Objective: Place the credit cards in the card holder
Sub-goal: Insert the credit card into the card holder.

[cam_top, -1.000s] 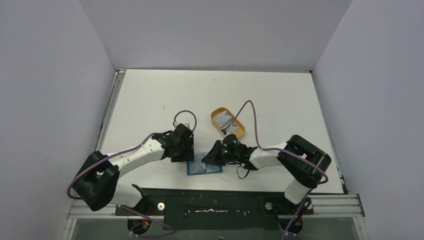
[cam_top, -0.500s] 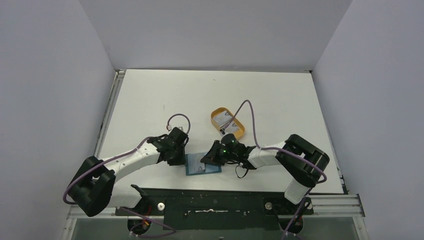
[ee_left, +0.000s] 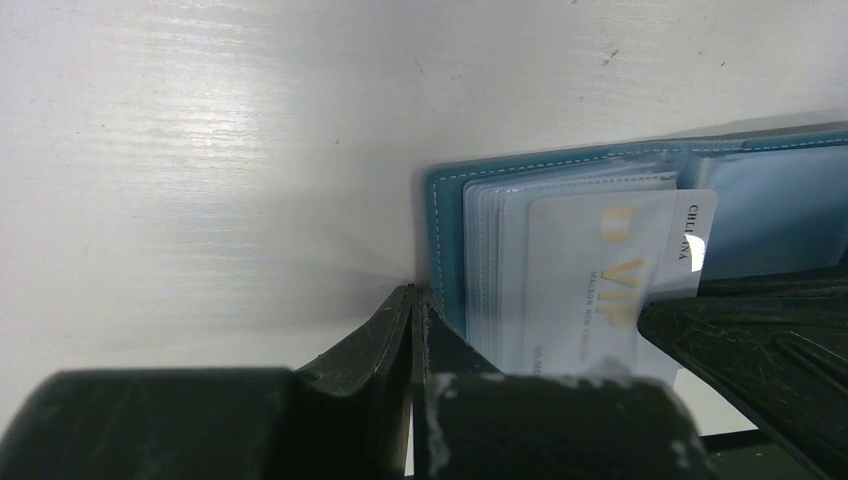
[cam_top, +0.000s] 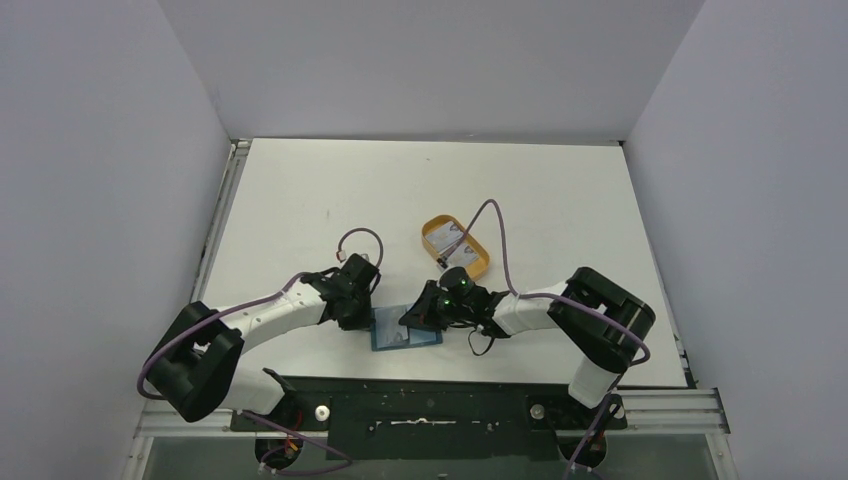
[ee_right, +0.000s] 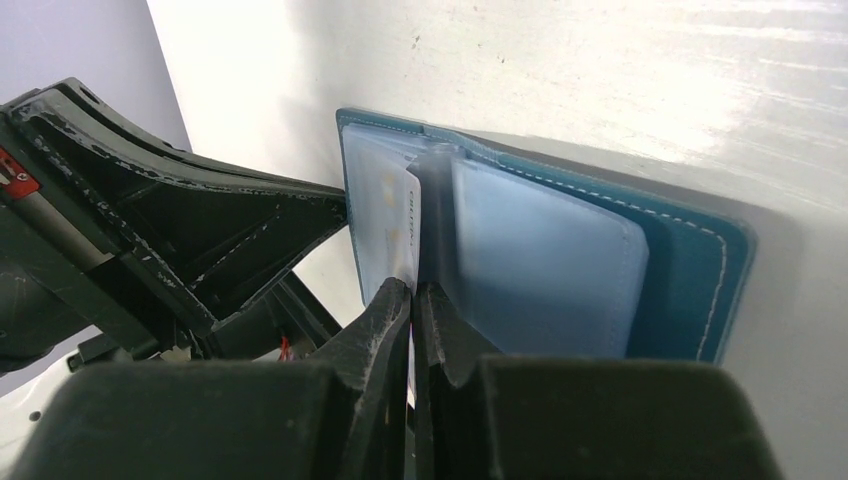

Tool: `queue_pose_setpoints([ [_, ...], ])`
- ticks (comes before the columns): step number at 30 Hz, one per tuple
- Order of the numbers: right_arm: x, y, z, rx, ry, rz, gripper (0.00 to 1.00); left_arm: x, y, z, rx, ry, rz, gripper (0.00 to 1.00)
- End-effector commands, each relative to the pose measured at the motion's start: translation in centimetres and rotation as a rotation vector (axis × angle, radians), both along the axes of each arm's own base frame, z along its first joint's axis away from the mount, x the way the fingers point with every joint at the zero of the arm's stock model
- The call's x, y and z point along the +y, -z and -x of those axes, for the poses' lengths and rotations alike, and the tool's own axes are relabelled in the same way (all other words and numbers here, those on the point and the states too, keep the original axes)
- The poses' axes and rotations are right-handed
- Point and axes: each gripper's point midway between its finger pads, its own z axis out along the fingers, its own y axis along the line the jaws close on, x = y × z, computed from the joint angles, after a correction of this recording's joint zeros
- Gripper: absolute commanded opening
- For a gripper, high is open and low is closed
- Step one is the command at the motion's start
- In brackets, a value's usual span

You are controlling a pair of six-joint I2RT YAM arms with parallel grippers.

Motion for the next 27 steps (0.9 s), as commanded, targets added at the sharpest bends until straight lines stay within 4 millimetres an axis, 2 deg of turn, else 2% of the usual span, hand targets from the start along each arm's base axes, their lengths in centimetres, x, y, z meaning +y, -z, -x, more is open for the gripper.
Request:
queue_pose_setpoints([
  [1,0.1,1.1,0.0,-0.025,-0.01,0.05,0.0,-1.1,0.5,-0.3,0.002,0.004,0.051,0.0],
  [9,0.9,0.5,0.0,-0.037,-0.024,0.037,0.0,-1.7,0.3,-0.3,0.0,0.006,0.072,0.0],
  [13,0.6,-0.2,0.0,-0.059,-0.02,0.036,0.01,-1.6,0.1,-0.4,-0.005,0.004,0.066,0.0],
  [16,0.3,-0.7,-0.1,-0.074,-0.014,0.039,0.18,-1.4,-0.1,-0.4,-0.008,0.006,0.058,0.0],
  [21,-0.3,-1.4,-0.2,-0.09,-0.008,0.062,0.39,-1.4,-0.5,-0.7,-0.018,0.012,0.055,0.0],
  [27,-1.4,-3.0,-0.3,-0.128,0.001,0.107,0.53,-1.8,-0.9,-0.9,-0.023,0.032,0.062,0.0],
])
